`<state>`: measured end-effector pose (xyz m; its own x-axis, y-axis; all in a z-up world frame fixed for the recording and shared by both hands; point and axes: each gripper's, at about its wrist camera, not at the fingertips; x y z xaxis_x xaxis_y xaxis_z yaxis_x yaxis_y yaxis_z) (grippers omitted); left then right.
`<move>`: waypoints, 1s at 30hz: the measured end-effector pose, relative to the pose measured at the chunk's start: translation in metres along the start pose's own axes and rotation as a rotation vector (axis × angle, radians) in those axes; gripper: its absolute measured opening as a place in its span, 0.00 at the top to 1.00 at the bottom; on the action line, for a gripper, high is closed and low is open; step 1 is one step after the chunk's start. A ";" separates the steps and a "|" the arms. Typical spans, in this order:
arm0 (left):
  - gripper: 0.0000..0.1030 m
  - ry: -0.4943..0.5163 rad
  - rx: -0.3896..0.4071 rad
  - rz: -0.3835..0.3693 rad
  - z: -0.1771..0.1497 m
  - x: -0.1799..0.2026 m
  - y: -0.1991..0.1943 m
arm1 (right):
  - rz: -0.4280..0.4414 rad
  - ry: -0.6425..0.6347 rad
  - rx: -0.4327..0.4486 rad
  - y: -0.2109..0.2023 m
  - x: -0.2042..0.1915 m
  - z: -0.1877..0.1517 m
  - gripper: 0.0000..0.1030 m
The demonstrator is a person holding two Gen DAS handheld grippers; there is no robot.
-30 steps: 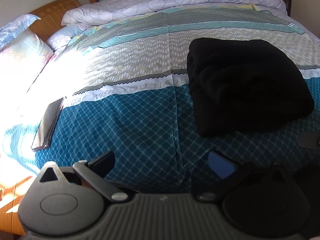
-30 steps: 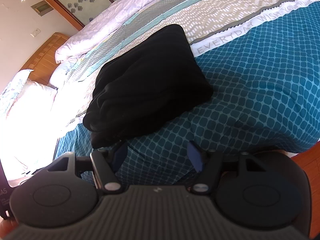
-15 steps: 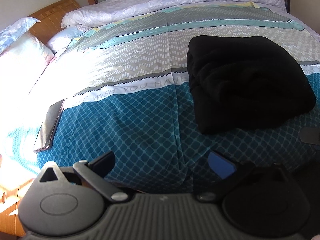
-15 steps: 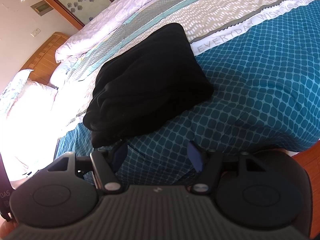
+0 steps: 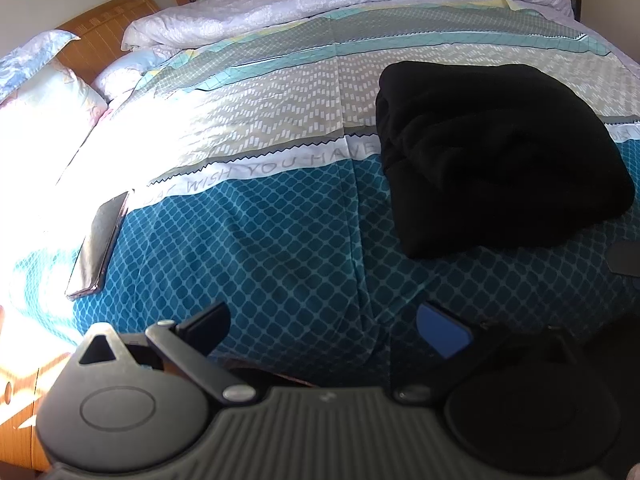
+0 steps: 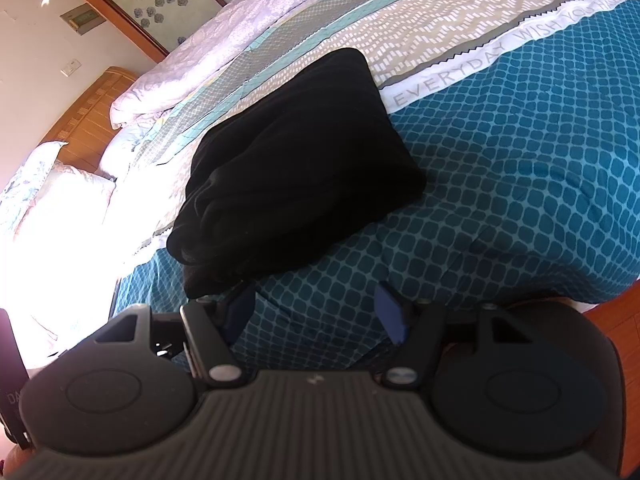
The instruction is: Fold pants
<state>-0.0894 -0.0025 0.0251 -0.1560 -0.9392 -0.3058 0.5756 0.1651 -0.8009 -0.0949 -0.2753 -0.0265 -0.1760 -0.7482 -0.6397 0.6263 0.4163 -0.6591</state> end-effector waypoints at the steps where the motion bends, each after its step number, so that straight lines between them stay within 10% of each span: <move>1: 0.00 0.001 0.000 0.000 0.000 0.000 0.000 | 0.001 -0.001 -0.001 0.000 0.000 0.000 0.34; 30: 0.00 0.012 -0.006 0.040 -0.006 0.000 0.008 | 0.003 -0.001 -0.007 0.001 0.000 0.000 0.32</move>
<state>-0.0895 0.0009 0.0157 -0.1430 -0.9281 -0.3437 0.5771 0.2040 -0.7908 -0.0943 -0.2752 -0.0275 -0.1732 -0.7476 -0.6411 0.6217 0.4219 -0.6599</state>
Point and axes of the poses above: each gripper's, at about its wrist camera, not at the fingertips, and y roughly the way its jaws point, x to its right, z to its top, and after that the axes turned 9 degrees about y, right-handed
